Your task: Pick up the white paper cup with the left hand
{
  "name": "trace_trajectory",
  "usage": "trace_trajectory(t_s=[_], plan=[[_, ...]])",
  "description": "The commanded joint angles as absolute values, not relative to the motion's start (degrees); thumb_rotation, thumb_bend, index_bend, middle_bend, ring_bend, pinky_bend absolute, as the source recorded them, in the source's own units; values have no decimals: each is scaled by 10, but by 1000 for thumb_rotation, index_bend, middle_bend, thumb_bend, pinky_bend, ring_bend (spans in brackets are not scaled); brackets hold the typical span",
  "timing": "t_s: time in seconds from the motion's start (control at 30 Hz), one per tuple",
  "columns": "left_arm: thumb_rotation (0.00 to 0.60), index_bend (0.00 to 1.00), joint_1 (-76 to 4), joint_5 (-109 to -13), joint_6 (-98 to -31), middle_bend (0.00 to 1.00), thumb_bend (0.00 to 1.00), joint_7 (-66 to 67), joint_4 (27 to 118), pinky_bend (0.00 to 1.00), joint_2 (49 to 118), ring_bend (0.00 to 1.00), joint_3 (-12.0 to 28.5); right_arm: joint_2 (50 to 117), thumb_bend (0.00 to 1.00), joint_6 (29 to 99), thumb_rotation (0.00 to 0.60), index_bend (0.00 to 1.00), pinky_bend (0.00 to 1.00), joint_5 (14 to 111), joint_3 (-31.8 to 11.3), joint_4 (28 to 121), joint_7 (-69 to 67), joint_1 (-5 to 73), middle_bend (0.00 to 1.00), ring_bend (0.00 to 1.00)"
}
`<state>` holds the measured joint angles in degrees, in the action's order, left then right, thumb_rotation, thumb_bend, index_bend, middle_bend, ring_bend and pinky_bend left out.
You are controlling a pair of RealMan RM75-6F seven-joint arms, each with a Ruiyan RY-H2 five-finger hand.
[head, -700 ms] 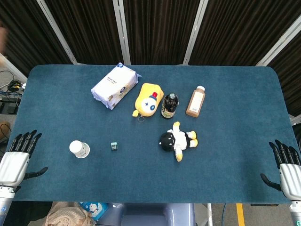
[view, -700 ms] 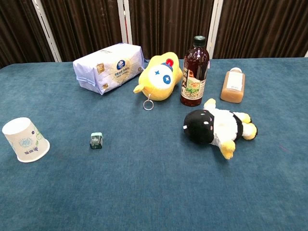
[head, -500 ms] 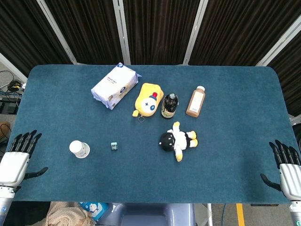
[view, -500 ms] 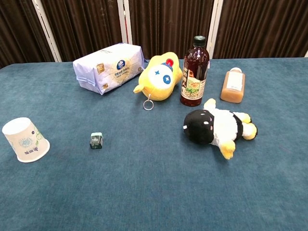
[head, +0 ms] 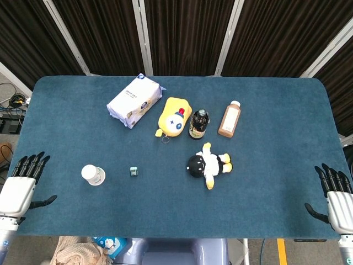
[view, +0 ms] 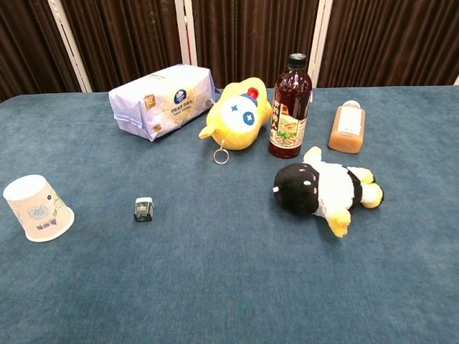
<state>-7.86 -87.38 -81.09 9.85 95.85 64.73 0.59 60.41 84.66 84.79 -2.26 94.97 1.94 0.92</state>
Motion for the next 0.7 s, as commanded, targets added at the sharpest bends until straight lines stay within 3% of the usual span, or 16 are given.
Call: trace_trajectory(t_s=[0.03,0.17,0.27,0.7], plan=[[600,0,-98,-861,-787,0,111,114,967,77,648,1,18,603,236,845,600,0,0,847,-22,949,17,9,0,0],[600,13,-127,-826,-747,58,137,154,971,186,662,66,38,601,236,849,600,0,0,849,-22,949,10,8,0,0],[600,77,-144,-795,-718,153,157,174,976,265,672,152,48,601,237,849,600,0,0,852,-21,950,11,7,0,0],[600,146,-193,-716,-655,226,191,243,977,287,716,191,60,601,237,848,600,0,0,849,-22,950,13,8,0,0]])
